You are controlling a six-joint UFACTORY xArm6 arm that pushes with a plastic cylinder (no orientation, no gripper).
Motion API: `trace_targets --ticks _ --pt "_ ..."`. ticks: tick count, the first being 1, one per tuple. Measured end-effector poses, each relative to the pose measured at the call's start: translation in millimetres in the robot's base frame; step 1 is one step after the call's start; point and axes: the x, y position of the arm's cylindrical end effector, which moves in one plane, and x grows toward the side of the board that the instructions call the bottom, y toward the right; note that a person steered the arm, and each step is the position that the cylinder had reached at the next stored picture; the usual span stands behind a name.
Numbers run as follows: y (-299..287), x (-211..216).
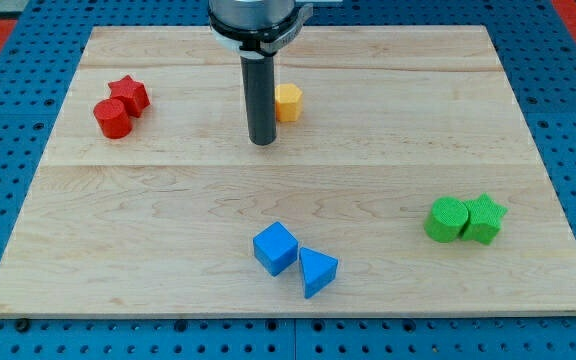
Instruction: Move your arm closer to the red circle
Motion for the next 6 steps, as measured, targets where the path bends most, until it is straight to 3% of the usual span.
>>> trace_targets --ticks 1,3,5,6 --pt "-1 2" --pt "-102 44" --pt "-216 8" --pt "-215 -13"
